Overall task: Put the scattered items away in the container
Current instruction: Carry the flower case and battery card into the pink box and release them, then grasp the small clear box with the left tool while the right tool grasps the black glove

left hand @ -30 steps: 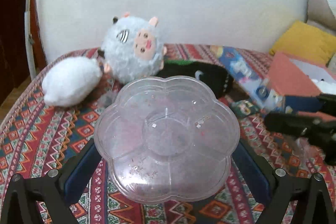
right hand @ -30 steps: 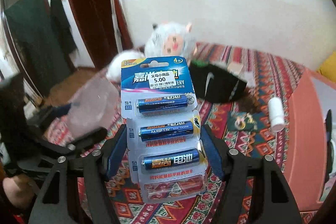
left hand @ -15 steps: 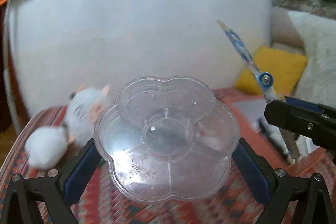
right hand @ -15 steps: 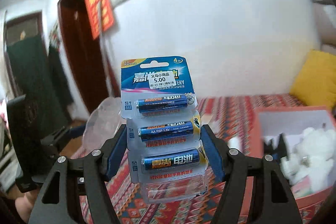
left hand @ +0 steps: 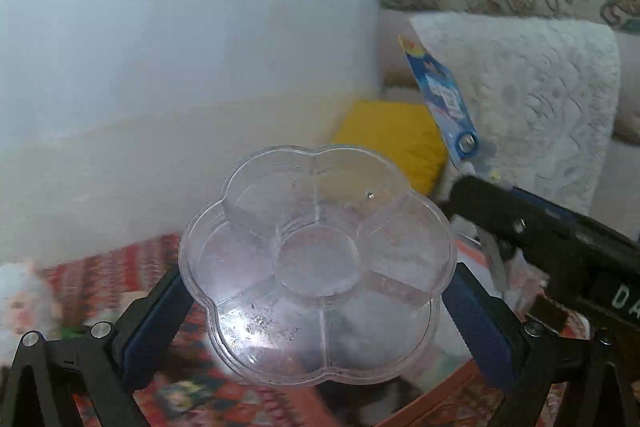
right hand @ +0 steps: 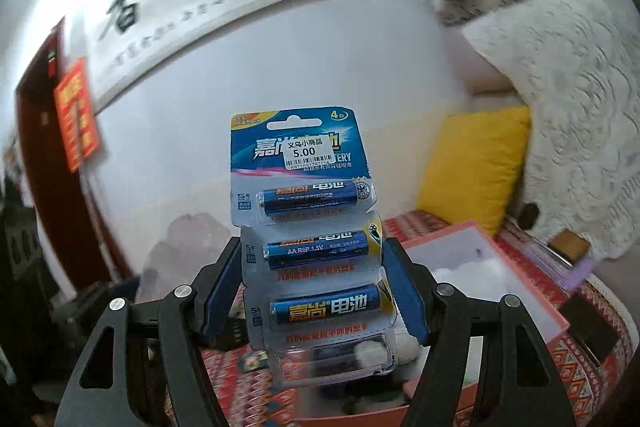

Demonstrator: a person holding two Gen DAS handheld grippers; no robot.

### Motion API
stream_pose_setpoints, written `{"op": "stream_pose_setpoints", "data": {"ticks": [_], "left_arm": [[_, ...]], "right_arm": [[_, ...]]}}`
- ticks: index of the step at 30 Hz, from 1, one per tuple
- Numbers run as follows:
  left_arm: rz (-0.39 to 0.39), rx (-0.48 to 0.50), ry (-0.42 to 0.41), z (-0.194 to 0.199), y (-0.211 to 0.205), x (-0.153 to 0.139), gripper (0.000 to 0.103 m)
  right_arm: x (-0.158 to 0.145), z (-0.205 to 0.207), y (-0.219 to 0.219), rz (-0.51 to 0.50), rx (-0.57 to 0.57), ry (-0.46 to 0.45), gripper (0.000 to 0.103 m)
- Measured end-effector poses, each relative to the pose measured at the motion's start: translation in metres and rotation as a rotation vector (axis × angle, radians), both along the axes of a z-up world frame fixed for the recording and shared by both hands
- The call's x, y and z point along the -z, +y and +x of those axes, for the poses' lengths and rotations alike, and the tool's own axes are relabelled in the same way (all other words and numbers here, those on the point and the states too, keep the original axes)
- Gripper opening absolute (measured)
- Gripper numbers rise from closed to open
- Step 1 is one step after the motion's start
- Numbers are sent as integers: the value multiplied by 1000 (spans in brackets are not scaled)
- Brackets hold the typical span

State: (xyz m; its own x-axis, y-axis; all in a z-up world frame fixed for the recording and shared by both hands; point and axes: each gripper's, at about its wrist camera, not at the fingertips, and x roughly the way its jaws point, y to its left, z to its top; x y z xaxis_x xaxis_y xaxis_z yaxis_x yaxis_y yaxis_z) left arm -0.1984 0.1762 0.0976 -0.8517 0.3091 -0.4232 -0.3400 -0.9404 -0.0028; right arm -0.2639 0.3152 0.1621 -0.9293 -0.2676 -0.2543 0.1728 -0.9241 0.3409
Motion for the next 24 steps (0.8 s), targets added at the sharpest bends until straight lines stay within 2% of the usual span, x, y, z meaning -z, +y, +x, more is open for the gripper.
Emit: {"op": "stream_pose_setpoints", "data": {"ticks": [3, 5, 9, 20, 24], "left_arm": [[-14, 29, -84, -33, 18, 21, 102], [-18, 24, -137, -51, 22, 32, 102], [9, 3, -195, -69, 14, 40, 102], [25, -60, -213, -48, -37, 57, 102], [-6, -154, -198, -22, -85, 67, 102]], "right_arm": [[20, -36, 23, -5, 23, -92, 83], [21, -37, 21, -16, 22, -98, 94], [24, -38, 17, -37, 19, -108, 96], [31, -43, 4, -93, 9, -138, 99], [47, -49, -55, -52, -114, -194, 101]]}}
